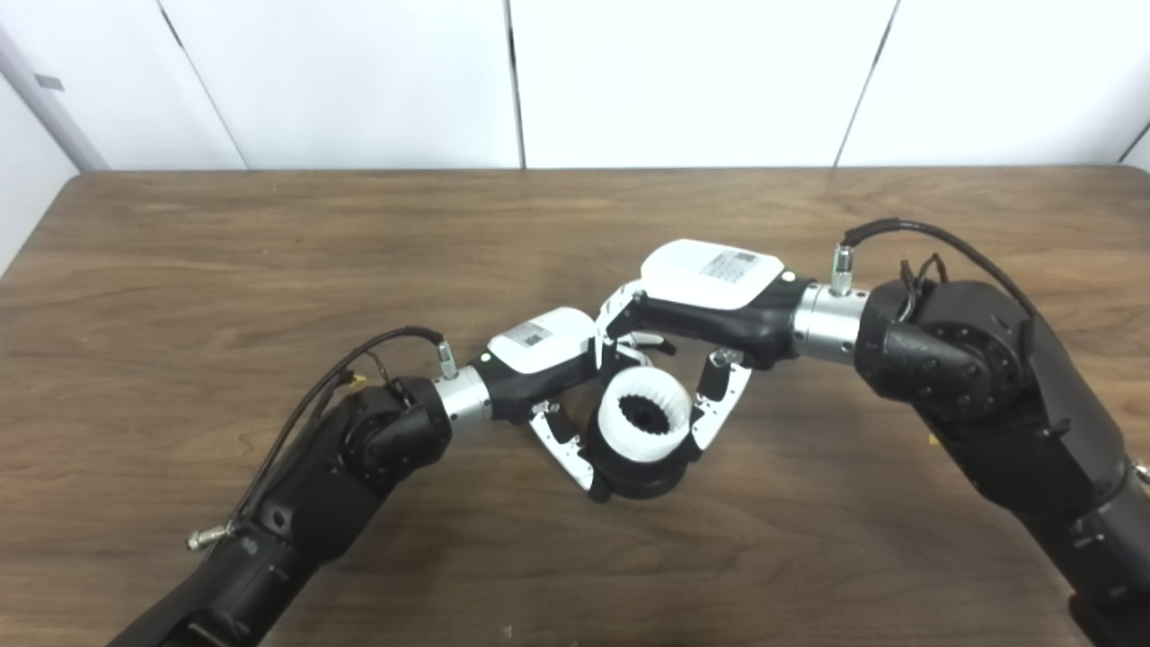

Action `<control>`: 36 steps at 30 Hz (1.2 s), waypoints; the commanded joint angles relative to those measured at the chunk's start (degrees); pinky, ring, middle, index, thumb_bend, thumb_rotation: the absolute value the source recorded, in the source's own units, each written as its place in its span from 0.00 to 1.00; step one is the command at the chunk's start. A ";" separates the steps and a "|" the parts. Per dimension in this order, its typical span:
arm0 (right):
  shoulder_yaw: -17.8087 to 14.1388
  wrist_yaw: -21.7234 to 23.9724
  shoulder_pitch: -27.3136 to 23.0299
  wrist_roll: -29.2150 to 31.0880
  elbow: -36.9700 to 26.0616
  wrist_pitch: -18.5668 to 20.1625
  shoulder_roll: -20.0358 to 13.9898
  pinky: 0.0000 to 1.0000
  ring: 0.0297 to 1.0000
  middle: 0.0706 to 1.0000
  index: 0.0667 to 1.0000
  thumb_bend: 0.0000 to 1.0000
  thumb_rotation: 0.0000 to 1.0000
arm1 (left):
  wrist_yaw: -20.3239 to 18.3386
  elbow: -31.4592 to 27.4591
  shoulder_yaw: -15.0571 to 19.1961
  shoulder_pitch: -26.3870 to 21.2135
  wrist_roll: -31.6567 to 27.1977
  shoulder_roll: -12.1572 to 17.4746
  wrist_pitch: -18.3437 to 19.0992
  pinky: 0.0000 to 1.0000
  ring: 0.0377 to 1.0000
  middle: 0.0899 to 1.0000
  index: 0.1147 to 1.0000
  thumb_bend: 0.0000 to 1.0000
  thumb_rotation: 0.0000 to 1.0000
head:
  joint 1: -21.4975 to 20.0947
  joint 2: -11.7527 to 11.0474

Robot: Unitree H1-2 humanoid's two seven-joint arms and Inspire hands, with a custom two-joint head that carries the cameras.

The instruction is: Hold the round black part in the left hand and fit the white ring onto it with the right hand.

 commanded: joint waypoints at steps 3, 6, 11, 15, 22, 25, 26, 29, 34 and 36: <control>-0.53 -1.45 -1.70 -0.39 0.97 -0.37 0.42 0.76 0.81 0.76 0.44 0.52 0.14 | -4.25 1.68 -2.36 2.05 1.82 0.24 1.91 0.82 0.98 0.91 0.42 0.52 0.08 | 0.07 0.08; -0.78 -2.11 -1.59 -0.31 1.47 -0.51 0.53 0.75 0.80 0.76 0.44 0.52 0.14 | -4.61 1.45 -2.41 2.09 1.99 0.39 2.31 0.84 0.98 0.91 0.42 0.52 0.08 | 0.06 0.11; -1.37 -3.23 -1.63 -0.23 2.05 -1.17 0.40 0.73 0.80 0.76 0.44 0.52 0.14 | -4.77 0.67 -2.34 2.36 2.13 0.60 2.81 0.85 0.98 0.91 0.42 0.52 0.08 | -0.04 0.38; -2.10 -3.97 -1.73 -0.78 1.58 -1.05 -0.09 0.73 0.80 0.76 0.44 0.52 0.14 | -4.52 0.42 -2.06 2.66 1.84 0.78 2.92 0.84 0.97 0.90 0.42 0.52 0.08 | -0.56 0.50; -4.53 -4.08 -0.27 -1.65 -0.90 -0.57 -1.22 0.72 0.79 0.75 0.44 0.52 0.14 | -4.40 0.37 -1.51 2.82 1.38 1.02 3.00 0.85 0.98 0.90 0.42 0.52 0.08 | -0.80 0.75; -5.23 -3.56 0.66 -2.34 -2.28 0.32 -1.99 0.72 0.79 0.75 0.44 0.52 0.14 | -4.03 0.16 -1.30 2.86 2.09 1.07 3.19 0.88 0.97 0.90 0.42 0.52 0.08 | -0.91 0.75; -5.57 -3.62 1.18 -2.55 -2.70 0.44 -2.31 0.72 0.79 0.75 0.44 0.52 0.14 | -3.90 0.13 -1.26 2.85 2.33 1.10 3.18 0.88 0.98 0.90 0.42 0.52 0.08 | -0.91 0.75; -6.40 -3.79 2.51 -3.38 -3.14 0.31 -3.10 0.72 0.80 0.75 0.44 0.52 0.14 | -3.32 0.50 -1.03 2.79 2.77 1.06 3.12 0.88 0.98 0.90 0.42 0.52 0.08 | -0.94 0.80; -7.55 -3.83 4.25 -3.93 -3.73 0.61 -3.53 0.72 0.79 0.76 0.44 0.52 0.14 | -3.31 0.38 -0.72 2.90 2.83 0.90 3.91 0.87 0.98 0.90 0.42 0.52 0.08 | -0.91 0.90; -7.72 -3.65 4.61 -3.92 -4.01 0.61 -3.46 0.71 0.79 0.75 0.44 0.52 0.14 | -3.33 0.24 -0.65 2.91 3.09 0.85 4.13 0.87 0.98 0.90 0.42 0.52 0.08 | -0.85 1.07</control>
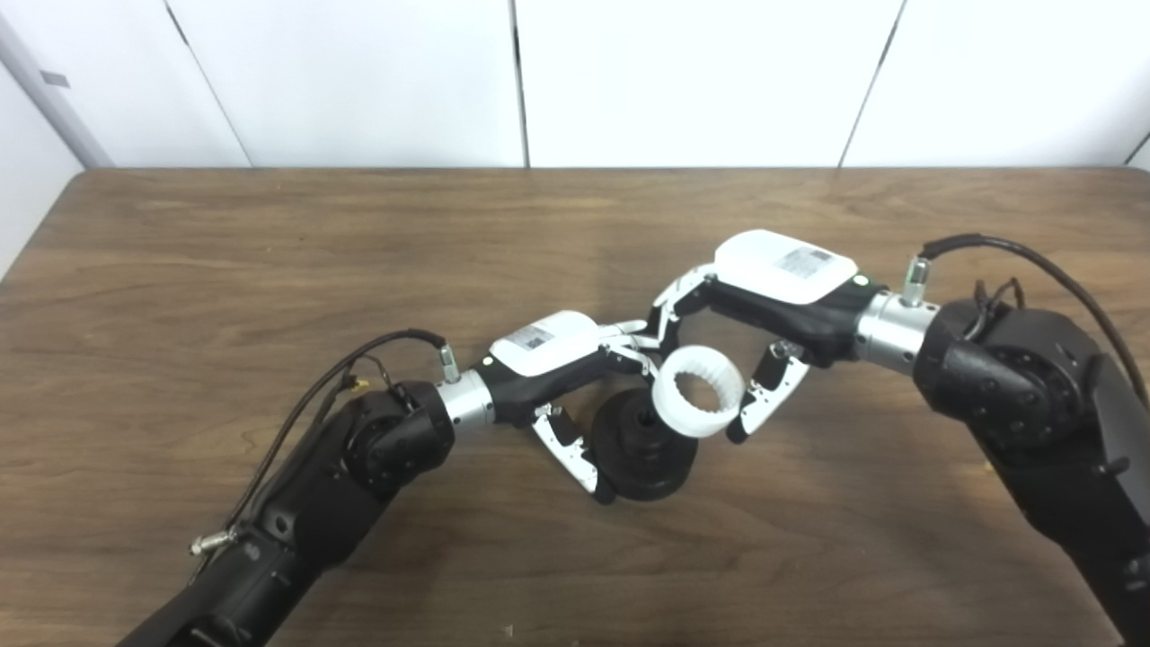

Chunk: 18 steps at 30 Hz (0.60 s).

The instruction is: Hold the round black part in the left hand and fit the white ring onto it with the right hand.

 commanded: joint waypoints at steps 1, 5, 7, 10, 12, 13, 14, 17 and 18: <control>-1.31 -1.22 -1.70 0.20 -2.57 0.32 -0.48 0.71 0.79 0.75 0.44 0.52 0.14 | -3.39 1.23 -1.55 1.60 3.08 0.91 3.17 0.88 0.98 0.90 0.42 0.52 0.08 | 0.12 0.19; -1.15 -1.37 -1.07 0.34 -2.69 -0.06 -0.32 0.71 0.79 0.75 0.44 0.52 0.14 | -3.21 0.99 -1.49 1.50 3.53 0.86 3.88 0.90 0.98 0.90 0.42 0.52 0.08 | 0.31 0.39; -0.84 -1.16 -1.00 0.12 -2.52 0.08 -0.16 0.72 0.80 0.76 0.44 0.52 0.14 | -3.16 0.99 -1.47 1.42 3.59 0.86 3.99 0.89 0.98 0.91 0.42 0.52 0.08 | 0.42 0.41; -0.40 -1.34 -0.84 0.08 -1.83 -0.05 0.36 0.73 0.80 0.76 0.44 0.52 0.14 | -2.47 1.22 -1.35 1.44 3.79 0.65 3.59 0.87 0.96 0.90 0.42 0.52 0.08 | 0.64 0.43; -0.10 -1.44 -0.81 -0.02 -1.45 0.11 0.88 0.73 0.80 0.76 0.44 0.52 0.14 | -2.42 1.33 -1.28 1.47 3.74 0.50 3.59 0.87 0.96 0.89 0.42 0.52 0.08 | 0.75 0.50; 0.02 -1.47 -0.83 -0.13 -1.31 0.21 1.15 0.74 0.80 0.76 0.44 0.52 0.14 | -2.56 1.28 -1.27 1.47 3.75 0.47 3.71 0.87 0.96 0.89 0.42 0.52 0.08 | 0.75 0.50; 0.16 -1.48 -0.90 -0.31 -1.19 0.26 1.44 0.74 0.80 0.76 0.44 0.52 0.14 | -2.73 1.23 -1.25 1.45 3.74 0.43 3.78 0.87 0.97 0.89 0.42 0.52 0.08 | 0.76 0.52; 0.58 -1.48 -1.21 -0.83 -0.86 0.24 2.44 0.73 0.80 0.76 0.44 0.52 0.14 | -3.19 1.05 -1.30 1.38 3.91 0.39 4.20 0.88 0.97 0.90 0.42 0.52 0.08 | 0.75 0.54; 0.72 -1.58 -1.29 -0.92 -0.65 0.19 2.87 0.73 0.80 0.76 0.44 0.52 0.14 | -3.30 0.98 -1.33 1.34 3.90 0.40 4.24 0.89 0.97 0.90 0.42 0.52 0.08 | 0.79 0.53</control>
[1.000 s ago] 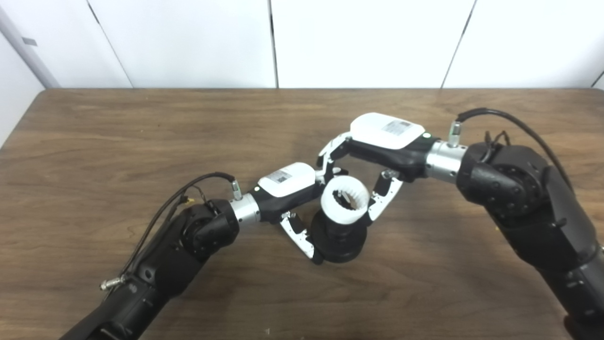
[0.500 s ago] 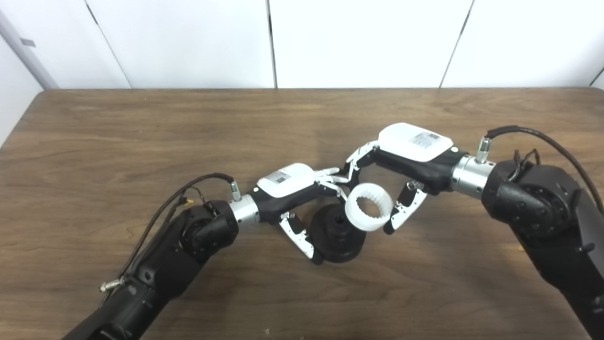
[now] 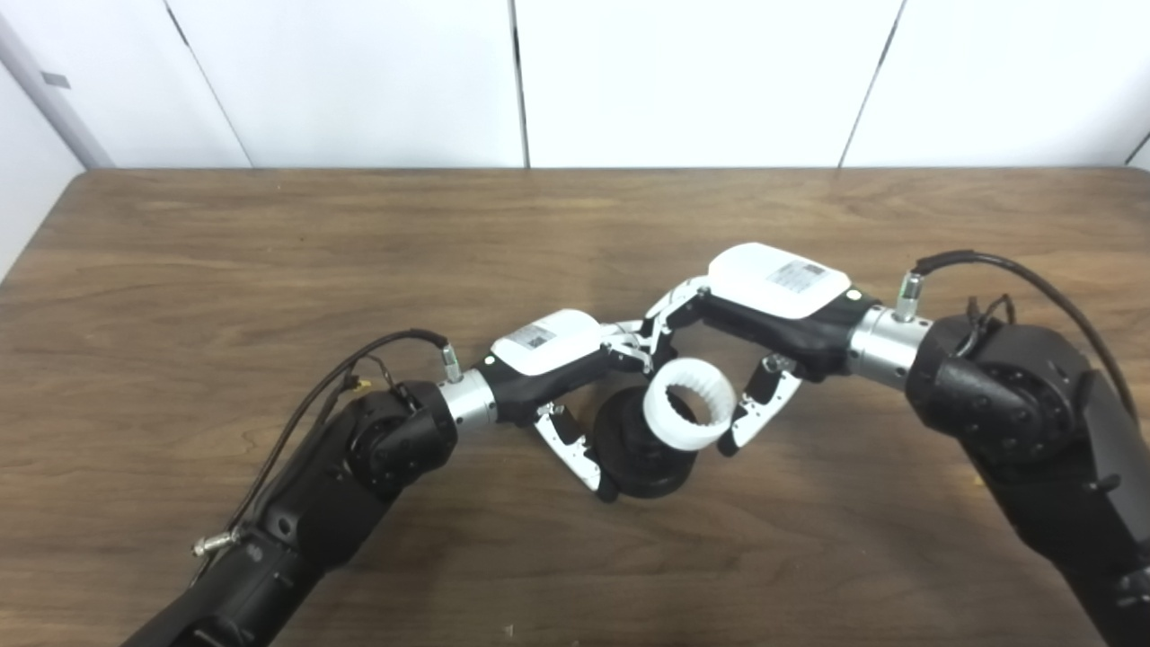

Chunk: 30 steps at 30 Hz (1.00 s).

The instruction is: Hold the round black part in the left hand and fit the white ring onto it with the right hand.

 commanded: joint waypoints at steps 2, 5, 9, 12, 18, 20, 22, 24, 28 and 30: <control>-0.27 -1.61 -2.23 -0.20 0.43 0.31 0.97 0.73 0.80 0.76 0.44 0.52 0.14 | -3.41 1.34 -1.56 1.11 3.28 0.81 3.32 0.88 0.98 0.91 0.42 0.52 0.08 | 0.11 0.06; 0.00 -1.67 -2.39 -0.37 1.12 0.31 1.96 0.74 0.80 0.76 0.44 0.52 0.14 | -2.84 1.49 -1.58 1.09 3.71 0.73 2.85 0.86 0.97 0.90 0.42 0.52 0.08 | 0.27 0.04; 0.41 -2.32 -2.31 -0.97 2.29 -0.18 3.10 0.75 0.80 0.76 0.44 0.52 0.14 | -2.94 1.46 -1.53 1.08 3.86 0.57 2.99 0.85 0.97 0.90 0.42 0.52 0.08 | 0.33 0.01; 0.75 -2.95 -2.17 -1.63 3.16 -0.45 3.73 0.75 0.80 0.75 0.44 0.52 0.14 | -2.79 1.38 -1.60 1.08 4.40 0.51 2.96 0.85 0.97 0.90 0.42 0.52 0.08 | 0.40 0.01; 1.42 -3.98 -1.86 -2.53 4.56 -0.57 4.32 0.74 0.80 0.75 0.44 0.52 0.14 | -2.95 1.19 -1.54 1.10 4.30 0.55 2.88 0.86 0.97 0.90 0.42 0.52 0.08 | 0.60 0.15; 1.64 -3.98 -1.80 -2.61 4.79 -0.38 4.34 0.73 0.80 0.76 0.44 0.52 0.14 | -3.01 0.95 -1.48 1.20 4.31 0.61 3.07 0.85 0.97 0.90 0.42 0.52 0.08 | 0.60 0.18; 1.83 -3.83 -1.75 -2.56 4.92 -0.03 4.37 0.74 0.81 0.76 0.44 0.52 0.14 | -3.14 0.75 -1.47 1.27 4.32 0.70 3.21 0.85 0.97 0.90 0.42 0.52 0.08 | 0.64 0.17; 2.03 -3.60 -1.71 -2.68 5.00 0.33 4.38 0.75 0.81 0.76 0.44 0.52 0.14 | -3.24 0.70 -1.35 1.40 3.94 0.71 3.26 0.86 0.97 0.90 0.42 0.52 0.08 | 0.65 0.27; 2.49 -3.39 -1.58 -3.06 5.61 0.58 4.30 0.76 0.81 0.77 0.44 0.52 0.14 | -3.11 0.80 -1.12 1.60 3.63 0.60 3.19 0.87 0.97 0.90 0.42 0.52 0.08 | 0.65 0.27; 2.75 -3.28 -1.57 -3.33 5.74 0.59 4.24 0.76 0.82 0.77 0.45 0.52 0.14 | -3.59 0.62 -1.11 1.57 3.49 0.65 3.58 0.88 0.97 0.90 0.42 0.52 0.08 | 0.79 0.41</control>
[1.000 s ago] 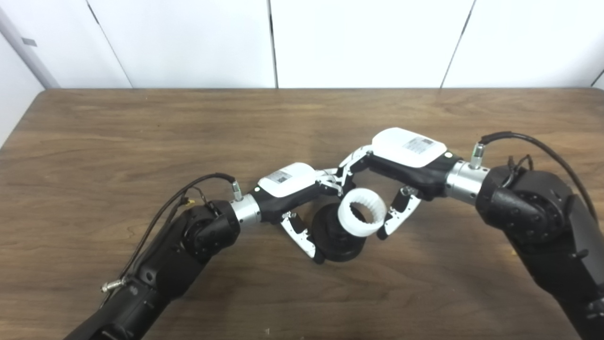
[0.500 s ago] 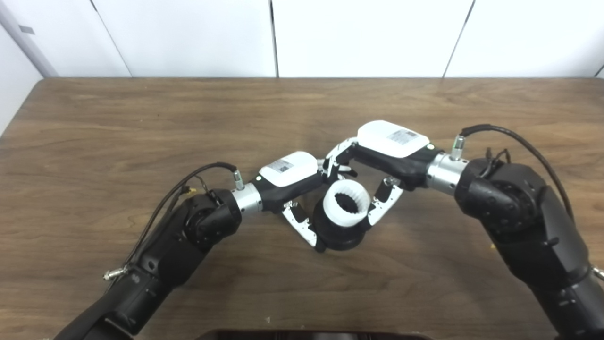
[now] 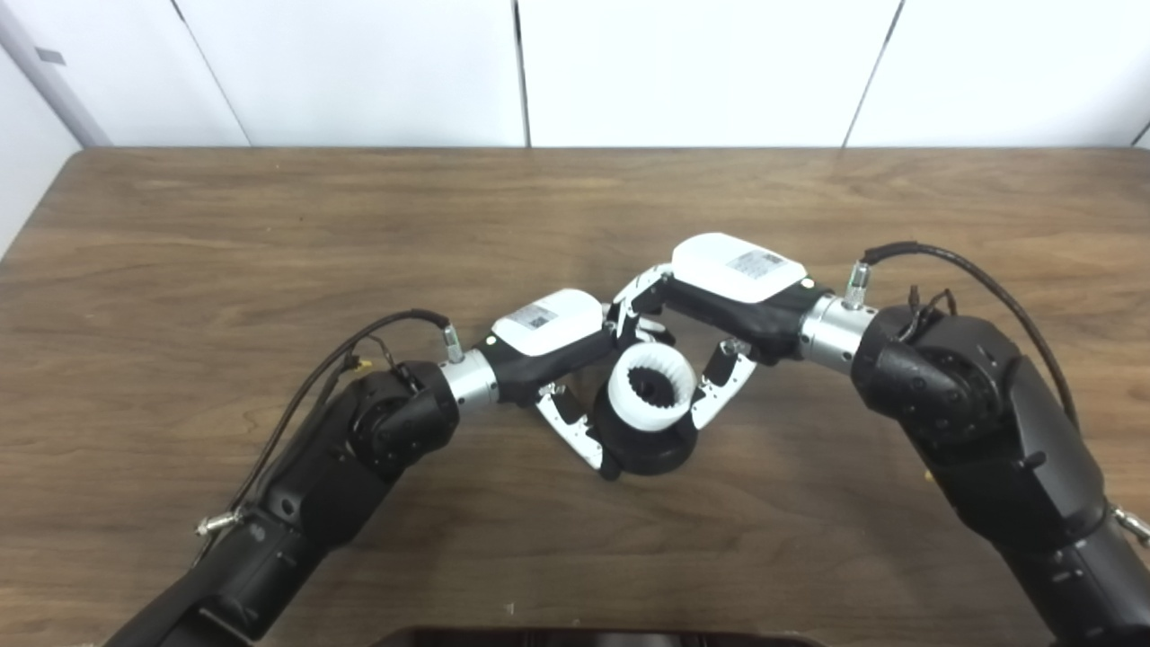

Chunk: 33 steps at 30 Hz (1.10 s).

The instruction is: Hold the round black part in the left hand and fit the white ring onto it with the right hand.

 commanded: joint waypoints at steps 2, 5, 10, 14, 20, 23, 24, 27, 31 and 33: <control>0.62 -0.43 -1.28 -0.55 0.67 0.29 0.18 0.76 0.81 0.77 0.44 0.52 0.14 | -3.80 0.96 -1.53 1.30 2.36 0.84 3.33 0.88 0.97 0.90 0.42 0.52 0.08 | 0.09 0.06; 1.11 -0.36 -1.25 -0.94 0.98 -0.08 -0.08 0.77 0.82 0.76 0.44 0.52 0.14 | -3.55 1.01 -1.51 1.30 2.28 0.83 3.26 0.88 0.97 0.90 0.42 0.52 0.08 | 0.06 0.10; 1.68 0.47 -1.26 -1.05 0.90 -0.06 -0.72 0.77 0.82 0.77 0.44 0.52 0.14 | -3.23 1.17 -1.59 1.27 2.39 0.86 2.90 0.87 0.96 0.89 0.42 0.52 0.08 | -0.03 0.10; 1.90 1.93 -1.66 -0.71 0.05 0.69 -1.57 0.77 0.81 0.78 0.46 0.52 0.15 | -2.83 1.28 -1.60 1.25 2.62 0.86 2.48 0.87 0.96 0.89 0.42 0.52 0.08 | -0.03 0.10; 1.99 3.39 -2.49 -0.30 -1.09 1.37 -2.46 0.75 0.82 0.80 0.58 0.71 0.26 | -3.74 1.42 -1.77 1.02 2.32 0.86 3.23 0.84 0.96 0.90 0.42 0.52 0.08 | -0.27 0.06; 2.03 3.90 -2.70 -0.19 -1.47 1.80 -2.74 0.75 0.82 0.81 0.67 0.84 0.32 | -3.82 1.44 -1.85 1.00 2.40 0.84 3.35 0.85 0.96 0.90 0.42 0.52 0.08 | -0.27 0.06; 2.03 4.02 -2.73 -0.11 -1.58 2.03 -2.81 0.75 0.82 0.81 0.68 0.85 0.32 | -3.83 1.39 -1.89 0.98 2.48 0.85 3.39 0.85 0.97 0.90 0.42 0.52 0.08 | -0.27 0.06; 2.19 4.24 -2.93 -0.06 -1.66 2.57 -3.00 0.76 0.83 0.82 0.71 0.87 0.33 | -3.91 1.51 -1.92 0.82 2.42 0.82 3.44 0.84 0.96 0.90 0.42 0.52 0.08 | -0.24 0.09; 2.22 4.13 -2.99 0.02 -1.76 2.75 -3.20 0.77 0.83 0.83 0.73 0.89 0.34 | -4.04 1.55 -2.02 0.72 2.41 0.81 3.49 0.83 0.96 0.90 0.42 0.52 0.08 | -0.28 0.16; 2.18 3.97 -2.98 0.11 -1.73 2.67 -3.22 0.76 0.83 0.83 0.73 0.89 0.34 | -4.09 1.45 -2.03 0.74 2.38 0.82 3.56 0.83 0.97 0.90 0.42 0.52 0.08 | -0.28 0.17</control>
